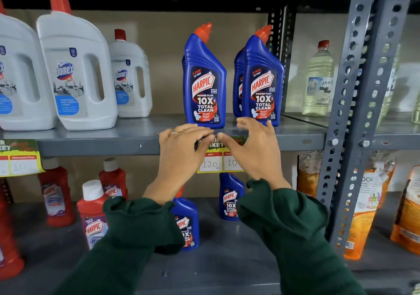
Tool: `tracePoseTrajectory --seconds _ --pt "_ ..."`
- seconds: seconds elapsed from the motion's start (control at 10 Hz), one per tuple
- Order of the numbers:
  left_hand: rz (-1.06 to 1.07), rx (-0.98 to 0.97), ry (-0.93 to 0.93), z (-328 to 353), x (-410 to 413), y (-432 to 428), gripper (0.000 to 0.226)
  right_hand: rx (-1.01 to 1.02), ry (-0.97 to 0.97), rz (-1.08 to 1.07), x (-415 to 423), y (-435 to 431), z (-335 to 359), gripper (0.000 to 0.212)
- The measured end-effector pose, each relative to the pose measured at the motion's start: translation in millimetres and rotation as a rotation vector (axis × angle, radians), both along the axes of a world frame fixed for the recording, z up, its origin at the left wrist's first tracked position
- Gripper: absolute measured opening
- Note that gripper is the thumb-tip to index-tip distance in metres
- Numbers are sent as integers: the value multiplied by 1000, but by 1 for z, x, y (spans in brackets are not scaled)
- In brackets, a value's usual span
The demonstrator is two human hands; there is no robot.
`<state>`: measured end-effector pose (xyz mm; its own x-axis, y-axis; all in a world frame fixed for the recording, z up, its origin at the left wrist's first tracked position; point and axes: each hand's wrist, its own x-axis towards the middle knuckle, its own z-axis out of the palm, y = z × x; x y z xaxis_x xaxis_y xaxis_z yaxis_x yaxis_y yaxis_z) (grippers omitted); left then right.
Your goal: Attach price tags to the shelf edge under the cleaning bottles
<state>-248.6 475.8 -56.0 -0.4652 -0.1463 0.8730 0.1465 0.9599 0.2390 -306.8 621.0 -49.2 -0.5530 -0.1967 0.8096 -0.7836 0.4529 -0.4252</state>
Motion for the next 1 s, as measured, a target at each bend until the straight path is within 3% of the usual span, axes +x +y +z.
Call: tracePoseTrajectory --seconds 0.1,0.3,0.5,0.9,1.0 --pt "78 -56 16 -3 -1 1 29 52 59 -91 -4 -5 -4 50" --pt "63 -62 -2 2 2 -3 30 43 111 -45 -8 -1 -7 34" --pt "-9 -70 -134 14 9 -10 25 48 121 33 -4 9 -1 15" --pt "-138 -72 -305 20 20 -21 27 238 57 -5 2 13 2 30" --pt "-237 35 -321 24 31 -29 32 250 -17 -35 7 16 5 40"
